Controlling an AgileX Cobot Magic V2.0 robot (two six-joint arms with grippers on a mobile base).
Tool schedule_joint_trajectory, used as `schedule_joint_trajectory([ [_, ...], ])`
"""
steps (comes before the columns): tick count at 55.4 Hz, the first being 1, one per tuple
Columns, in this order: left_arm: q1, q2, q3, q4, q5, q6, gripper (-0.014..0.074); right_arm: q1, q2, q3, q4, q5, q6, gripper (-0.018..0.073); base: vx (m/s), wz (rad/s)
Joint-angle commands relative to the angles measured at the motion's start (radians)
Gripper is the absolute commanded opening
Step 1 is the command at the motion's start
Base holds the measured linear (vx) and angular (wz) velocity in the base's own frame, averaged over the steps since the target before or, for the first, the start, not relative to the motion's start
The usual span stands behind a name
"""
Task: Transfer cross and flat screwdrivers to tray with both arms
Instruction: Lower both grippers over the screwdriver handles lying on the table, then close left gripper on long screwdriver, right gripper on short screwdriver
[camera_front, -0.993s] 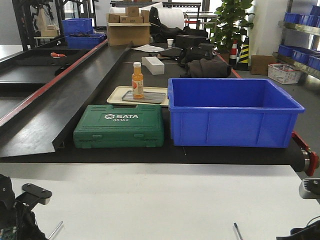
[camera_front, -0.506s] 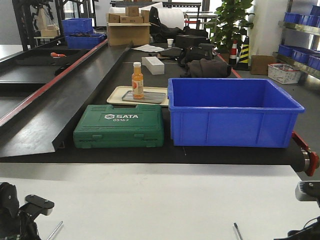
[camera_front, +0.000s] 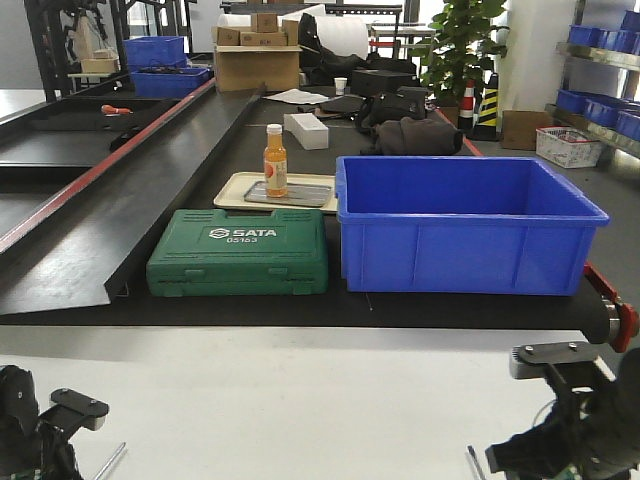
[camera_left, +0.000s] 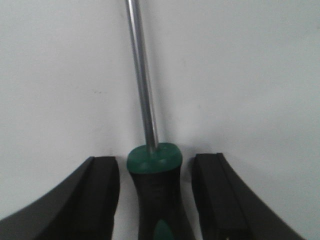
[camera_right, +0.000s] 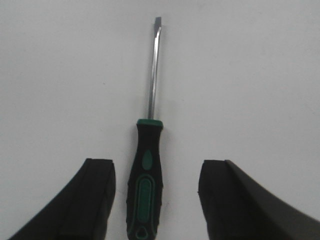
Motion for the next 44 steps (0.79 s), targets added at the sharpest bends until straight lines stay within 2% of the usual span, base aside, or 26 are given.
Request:
schedule_joint_trajectory([
  [1, 0.001, -0.053, -0.023, -0.014, -0.012, -0.012, 0.0454, 0.020, 0.063, -0.093, -0.007, 0.011, -0.010, 0.0462, 0.00, 0.00],
  [18, 0.001, -0.053, -0.023, -0.014, -0.016, -0.016, 0.0454, 0.019, 0.274, -0.226, -0.007, 0.088, 0.000, 0.0462, 0.00, 0.00],
  [44, 0.001, -0.053, -0.023, -0.014, -0.020, -0.018, 0.0454, 0.020, 0.389, -0.229, -0.007, 0.112, 0.006, 0.0454, 0.00, 0.00],
])
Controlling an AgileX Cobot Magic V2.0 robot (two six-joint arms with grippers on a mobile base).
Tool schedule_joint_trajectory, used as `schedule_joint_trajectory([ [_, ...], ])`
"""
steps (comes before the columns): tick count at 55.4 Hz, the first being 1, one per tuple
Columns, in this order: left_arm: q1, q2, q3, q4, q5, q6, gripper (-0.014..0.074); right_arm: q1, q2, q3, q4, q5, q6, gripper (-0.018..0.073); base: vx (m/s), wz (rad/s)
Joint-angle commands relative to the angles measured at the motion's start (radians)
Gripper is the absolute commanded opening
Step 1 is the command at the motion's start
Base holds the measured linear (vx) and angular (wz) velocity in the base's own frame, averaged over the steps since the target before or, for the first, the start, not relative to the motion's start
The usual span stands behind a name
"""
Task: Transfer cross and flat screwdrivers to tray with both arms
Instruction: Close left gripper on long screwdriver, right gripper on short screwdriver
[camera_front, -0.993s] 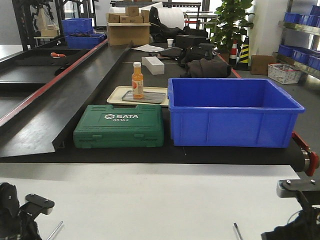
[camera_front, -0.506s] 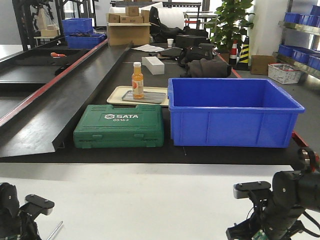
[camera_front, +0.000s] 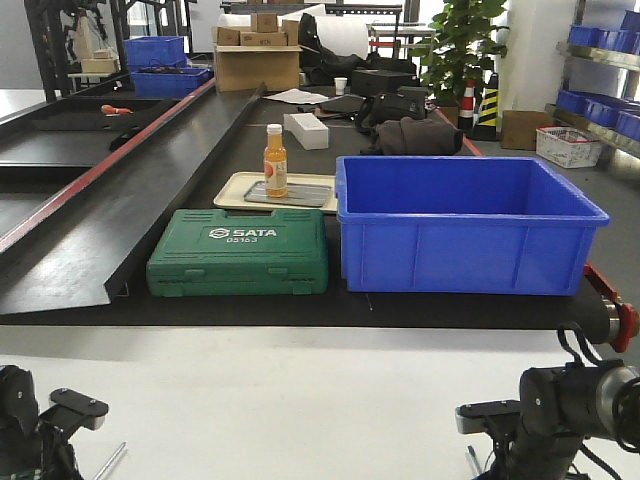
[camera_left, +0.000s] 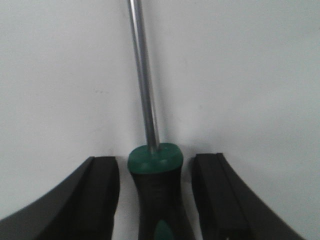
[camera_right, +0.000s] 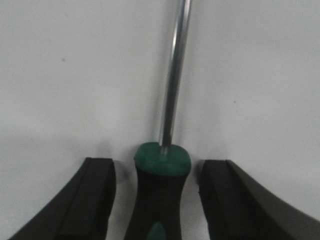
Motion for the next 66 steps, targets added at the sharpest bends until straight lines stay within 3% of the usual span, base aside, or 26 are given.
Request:
schedule_joint_trajectory([
  [1, 0.001, -0.053, -0.023, -0.014, -0.019, -0.011, 0.0454, -0.001, -0.034, -0.024, -0.003, 0.008, 0.003, 0.0452, 0.00, 0.00],
  [10, 0.001, -0.053, -0.023, -0.014, -0.018, -0.011, 0.0452, -0.001, -0.032, -0.024, 0.000, 0.031, 0.014, 0.0393, 0.00, 0.00],
  [23, 0.001, -0.053, -0.023, -0.019, -0.005, -0.019, 0.0384, -0.001, -0.033, -0.024, 0.003, 0.076, 0.024, 0.0225, 0.00, 0.00],
  [33, 0.000, -0.053, -0.023, -0.045, 0.025, -0.057, 0.0235, -0.001, -0.036, -0.024, 0.004, 0.076, 0.024, 0.0076, 0.00, 0.00],
  [38, -0.004, -0.053, -0.023, -0.064, 0.064, -0.057, 0.0106, -0.001, -0.040, -0.024, 0.004, 0.072, 0.023, -0.0011, 0.00, 0.00],
  [42, -0.008, -0.053, -0.023, -0.077, 0.086, -0.056, -0.0006, -0.001, -0.054, -0.024, 0.004, 0.066, 0.021, -0.0013, 0.00, 0.00],
  [52, -0.030, -0.079, -0.023, -0.123, 0.088, -0.054, -0.0006, -0.001, -0.134, -0.024, 0.004, 0.028, -0.001, -0.0012, 0.00, 0.00],
  [66, -0.056, -0.233, -0.023, -0.307, -0.008, -0.054, -0.0003, -0.001, -0.322, -0.024, 0.017, -0.017, -0.012, -0.0009, 0.00, 0.00],
])
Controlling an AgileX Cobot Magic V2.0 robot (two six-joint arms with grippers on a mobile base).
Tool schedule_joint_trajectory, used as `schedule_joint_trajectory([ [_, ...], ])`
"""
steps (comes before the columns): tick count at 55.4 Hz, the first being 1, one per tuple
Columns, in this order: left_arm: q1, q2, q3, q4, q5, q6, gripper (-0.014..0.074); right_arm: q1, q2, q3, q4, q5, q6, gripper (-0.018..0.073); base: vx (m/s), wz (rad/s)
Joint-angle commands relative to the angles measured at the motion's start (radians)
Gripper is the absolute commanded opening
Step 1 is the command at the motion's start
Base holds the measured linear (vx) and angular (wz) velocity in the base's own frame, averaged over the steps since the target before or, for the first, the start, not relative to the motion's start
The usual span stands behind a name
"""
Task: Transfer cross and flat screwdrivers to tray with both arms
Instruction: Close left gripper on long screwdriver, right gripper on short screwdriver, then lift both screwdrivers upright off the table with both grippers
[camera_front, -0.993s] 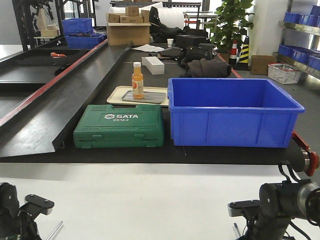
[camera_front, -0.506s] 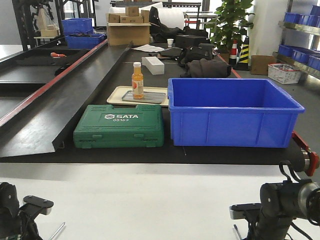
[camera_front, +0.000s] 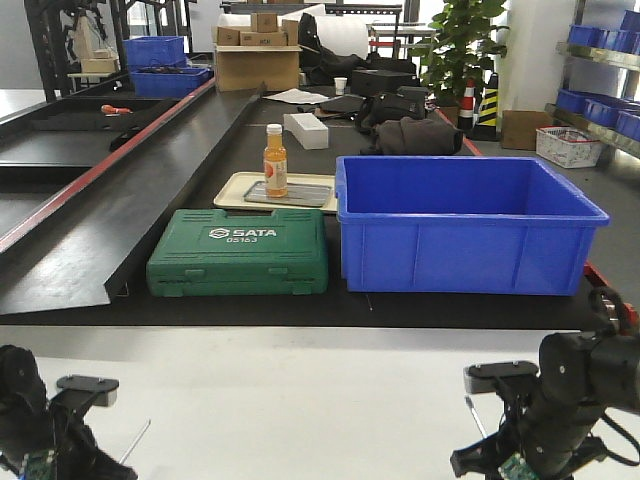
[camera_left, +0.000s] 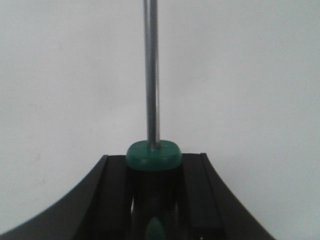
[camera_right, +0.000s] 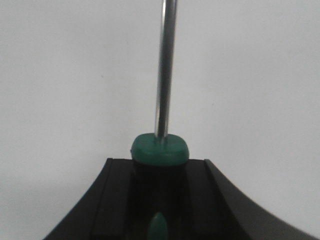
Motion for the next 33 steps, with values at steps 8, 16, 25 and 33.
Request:
schedule_joint_trajectory([
  [8, -0.041, -0.244, -0.023, -0.108, -0.113, -0.008, -0.0003, 0.001, -0.263, -0.025, 0.077, -0.126, -0.028, -0.0009, 0.00, 0.00],
  [16, -0.088, -0.387, -0.023, -0.108, -0.198, -0.012, -0.0003, 0.047, -0.375, -0.025, 0.127, -0.202, -0.100, -0.0008, 0.00, 0.00],
  [25, -0.135, -0.530, -0.023, -0.110, -0.285, -0.019, -0.0003, 0.142, -0.482, -0.025, 0.125, -0.276, -0.083, -0.0008, 0.00, 0.00],
  [33, -0.155, -0.642, -0.023, -0.122, -0.333, -0.019, 0.0000, 0.196, -0.551, -0.025, 0.124, -0.316, -0.035, -0.0008, 0.00, 0.00],
])
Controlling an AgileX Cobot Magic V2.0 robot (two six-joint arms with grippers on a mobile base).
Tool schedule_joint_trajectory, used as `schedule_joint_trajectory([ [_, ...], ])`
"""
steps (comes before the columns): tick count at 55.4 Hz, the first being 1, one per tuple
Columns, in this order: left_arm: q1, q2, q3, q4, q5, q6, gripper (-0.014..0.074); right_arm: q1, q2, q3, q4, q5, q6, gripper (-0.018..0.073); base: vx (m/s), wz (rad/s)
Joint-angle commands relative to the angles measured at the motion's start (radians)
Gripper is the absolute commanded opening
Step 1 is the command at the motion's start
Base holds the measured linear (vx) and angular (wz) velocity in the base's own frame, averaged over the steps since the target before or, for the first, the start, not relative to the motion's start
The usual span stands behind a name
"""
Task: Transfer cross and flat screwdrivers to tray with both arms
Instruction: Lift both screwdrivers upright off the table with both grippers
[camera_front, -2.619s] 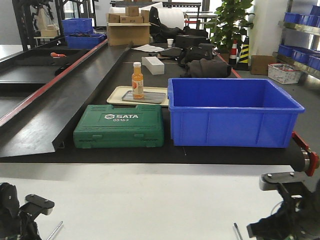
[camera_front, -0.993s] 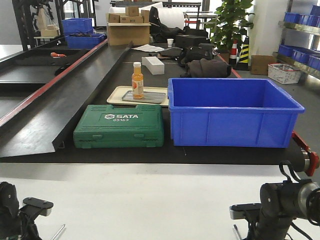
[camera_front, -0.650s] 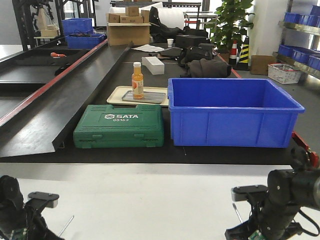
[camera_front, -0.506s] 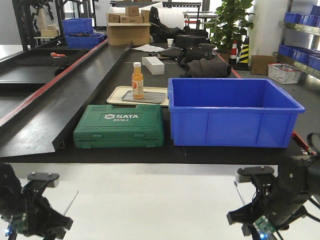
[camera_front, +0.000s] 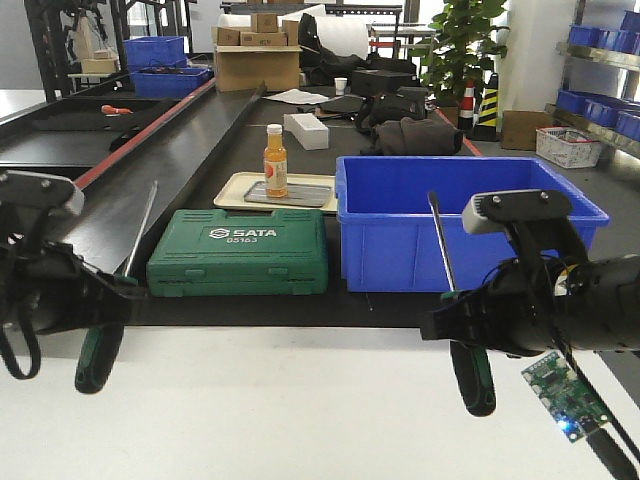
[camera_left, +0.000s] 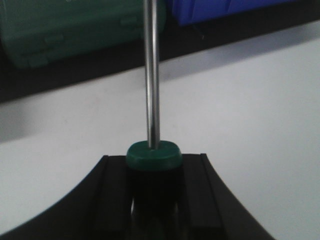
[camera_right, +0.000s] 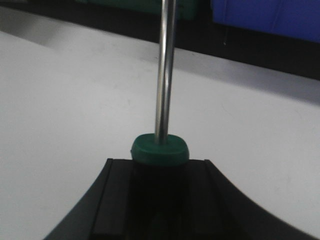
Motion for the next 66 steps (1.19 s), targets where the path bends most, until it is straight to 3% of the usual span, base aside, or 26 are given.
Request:
schedule_joint_trajectory([
  [1, -0.011, -0.098, -0.024, -0.041, -0.101, -0.012, 0.0000, 0.027, -0.082, -0.027, 0.002, -0.107, 0.020, -0.0008, 0.00, 0.00],
  [16, -0.011, -0.199, -0.024, -0.065, -0.086, -0.038, 0.0001, 0.045, -0.176, -0.027, 0.002, -0.135, 0.003, -0.0008, 0.00, 0.00],
  [35, -0.009, -0.202, -0.024, -0.073, -0.011, -0.038, 0.0003, 0.045, -0.186, -0.027, 0.002, -0.156, 0.001, -0.0008, 0.00, 0.00],
  [66, -0.009, -0.202, -0.024, -0.073, -0.011, -0.037, 0.0003, 0.045, -0.186, -0.027, 0.002, -0.157, 0.001, -0.0008, 0.00, 0.00],
])
